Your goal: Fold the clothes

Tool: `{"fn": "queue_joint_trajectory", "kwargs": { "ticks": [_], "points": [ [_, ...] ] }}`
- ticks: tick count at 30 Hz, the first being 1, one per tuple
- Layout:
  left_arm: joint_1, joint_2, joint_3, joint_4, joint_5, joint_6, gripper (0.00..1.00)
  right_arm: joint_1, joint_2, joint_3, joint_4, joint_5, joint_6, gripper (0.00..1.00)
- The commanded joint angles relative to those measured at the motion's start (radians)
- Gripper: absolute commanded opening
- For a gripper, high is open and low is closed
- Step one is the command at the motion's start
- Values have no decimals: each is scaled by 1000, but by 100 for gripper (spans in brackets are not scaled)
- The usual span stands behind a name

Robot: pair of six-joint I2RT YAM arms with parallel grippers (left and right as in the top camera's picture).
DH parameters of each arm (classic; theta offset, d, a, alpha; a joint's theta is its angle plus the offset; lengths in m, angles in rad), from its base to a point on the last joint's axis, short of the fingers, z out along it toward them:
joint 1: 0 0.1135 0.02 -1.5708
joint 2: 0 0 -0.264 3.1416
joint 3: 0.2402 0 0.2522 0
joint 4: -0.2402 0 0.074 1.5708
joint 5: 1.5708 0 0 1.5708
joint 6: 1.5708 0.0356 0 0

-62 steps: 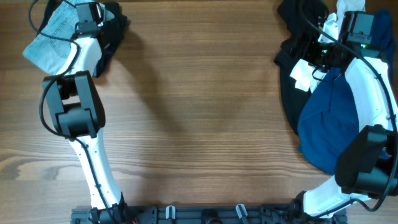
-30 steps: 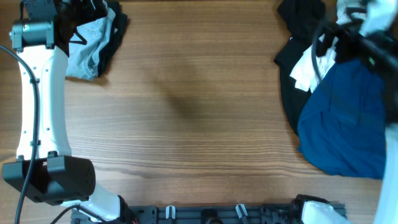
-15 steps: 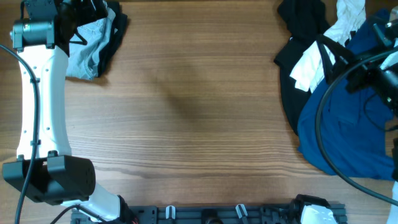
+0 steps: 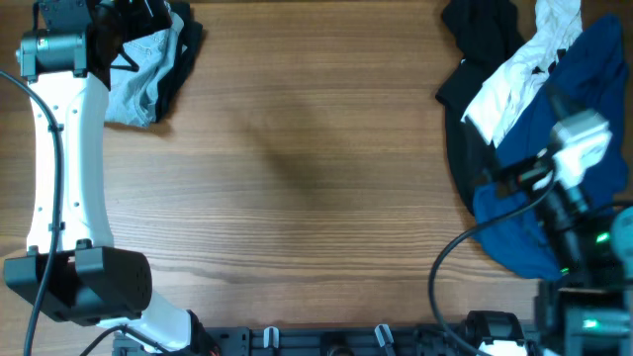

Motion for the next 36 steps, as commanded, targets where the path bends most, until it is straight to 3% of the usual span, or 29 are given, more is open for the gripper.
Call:
{"fn": "queue_joint_trajectory", "kwargs": {
  "ticks": [1, 11, 15, 28, 36],
  "points": [
    [0, 8, -4, 3, 11, -17, 100, 36, -121, -222, 79, 98, 1, 100],
    [0, 8, -4, 3, 11, -17, 100, 44, -445, -674, 322, 103, 58, 100],
    [0, 8, -4, 3, 11, -17, 100, 55, -547, -770, 326, 103, 56, 100],
    [0, 8, -4, 3, 11, -17, 100, 65, -602, -791, 119, 71, 57, 100],
    [0, 8, -4, 3, 11, -17, 100, 65, -602, -791, 123, 69, 56, 100]
  ]
}}
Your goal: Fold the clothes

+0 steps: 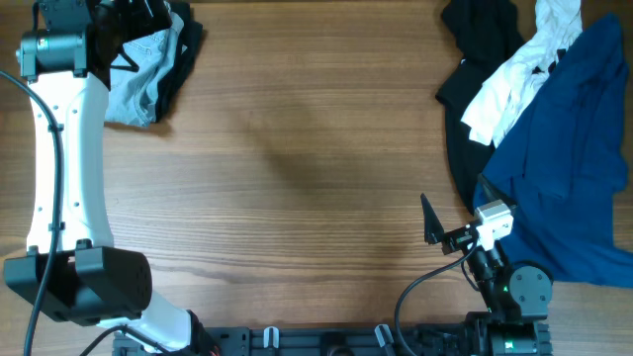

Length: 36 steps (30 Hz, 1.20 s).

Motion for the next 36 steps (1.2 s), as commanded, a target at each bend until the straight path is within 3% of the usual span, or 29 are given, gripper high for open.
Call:
{"fn": "queue_joint_trajectory", "kwargs": {
  "ticks": [1, 26, 36],
  "points": [
    [0, 8, -4, 2, 11, -17, 100, 5, -14, -1, 3, -19, 14, 100],
    [1, 8, -4, 2, 11, -17, 100, 5, -13, -1, 3, -19, 14, 100],
    [1, -160, -71, -35, 11, -11, 100, 5, -13, -1, 3, -19, 14, 100]
  ]
}}
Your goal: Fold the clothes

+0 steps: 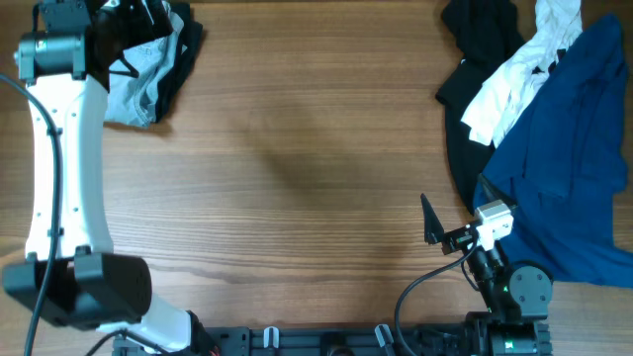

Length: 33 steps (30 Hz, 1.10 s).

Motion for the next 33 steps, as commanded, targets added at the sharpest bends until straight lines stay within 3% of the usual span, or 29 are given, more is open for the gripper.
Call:
{"fn": "queue_joint_trajectory", "kwargs": {
  "ticks": [1, 11, 18, 25, 33],
  "points": [
    [1, -154, -79, 33, 12, 1, 100, 5, -13, -1, 3, -19, 15, 100],
    [46, -652, -743, 394, 54, 8, 100, 5, -13, -1, 3, -19, 14, 100],
    [52, -1054, -1171, 460, 58, 5, 100, 5, -13, -1, 3, -19, 14, 100],
    [38, -1394, -1474, 465, 128, 5, 100, 5, -13, -1, 3, -19, 14, 100],
    [2, -1637, -1682, 577, 127, 5, 100, 5, -13, -1, 3, -19, 14, 100]
  ]
}}
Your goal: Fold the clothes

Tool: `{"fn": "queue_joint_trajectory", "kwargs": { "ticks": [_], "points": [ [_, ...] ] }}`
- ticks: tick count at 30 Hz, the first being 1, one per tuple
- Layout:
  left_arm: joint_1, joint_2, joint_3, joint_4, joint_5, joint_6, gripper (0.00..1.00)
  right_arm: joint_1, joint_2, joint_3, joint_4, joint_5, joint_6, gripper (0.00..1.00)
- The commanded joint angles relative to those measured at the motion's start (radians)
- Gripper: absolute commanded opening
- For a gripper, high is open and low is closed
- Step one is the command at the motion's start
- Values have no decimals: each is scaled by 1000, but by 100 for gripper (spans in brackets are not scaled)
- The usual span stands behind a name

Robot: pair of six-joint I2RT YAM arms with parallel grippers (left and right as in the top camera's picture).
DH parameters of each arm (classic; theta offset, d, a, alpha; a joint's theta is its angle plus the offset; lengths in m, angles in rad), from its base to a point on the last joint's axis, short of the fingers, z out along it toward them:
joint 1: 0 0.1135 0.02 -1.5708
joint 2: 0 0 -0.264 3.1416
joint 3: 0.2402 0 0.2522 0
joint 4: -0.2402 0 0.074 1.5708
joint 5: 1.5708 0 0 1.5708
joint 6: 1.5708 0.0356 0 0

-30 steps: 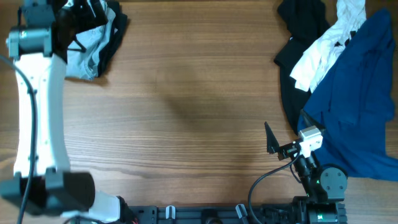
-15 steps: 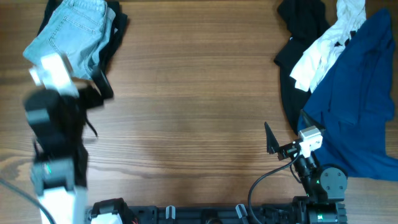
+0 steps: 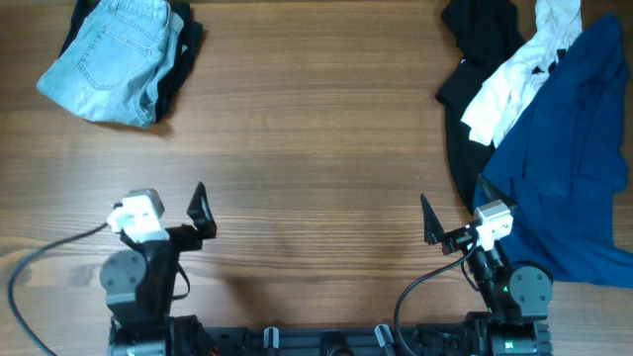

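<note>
A folded pair of light blue jeans (image 3: 109, 59) lies at the far left corner on top of a dark garment (image 3: 184, 54). On the right lies a heap: a blue garment (image 3: 569, 168) spread out, a white one (image 3: 514, 84) over it, and a black one (image 3: 483, 30) beneath. My left gripper (image 3: 201, 206) is drawn back near the front left, holding nothing. My right gripper (image 3: 429, 220) rests near the front right, just left of the blue garment's edge, holding nothing. Each shows as a single dark point, fingers together.
The wooden table (image 3: 316, 168) spans the view. The arm bases and a black rail (image 3: 326, 341) run along the front edge. The blue garment hangs toward the right edge.
My left arm, which reached over the jeans at the far left corner, now sits drawn back at the front left. The jeans lie uncovered and flatter. The right arm and the heap are unchanged.
At first my right gripper was on the blue garment and my left arm reached over the jeans pile. Then the right arm sat at the front with the blue garment spread wider. The left arm stayed at the jeans, and now it is back too.
</note>
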Motion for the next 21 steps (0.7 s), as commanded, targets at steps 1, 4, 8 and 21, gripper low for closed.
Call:
{"fn": "queue_joint_trajectory", "kwargs": {
  "ticks": [1, 4, 8, 21],
  "points": [
    [-10, -111, -84, 48, 19, 4, 100, 5, -11, -1, 5, -15, 14, 100],
    [-10, -180, -147, 86, 19, 4, 100, 5, -11, -1, 5, -16, 14, 100],
    [-10, -198, -201, 150, 19, 4, 100, 5, -11, -1, 5, -15, 15, 100],
    [-10, -199, -251, 227, 8, 5, 100, 5, -11, -1, 5, -15, 14, 100]
  ]
}}
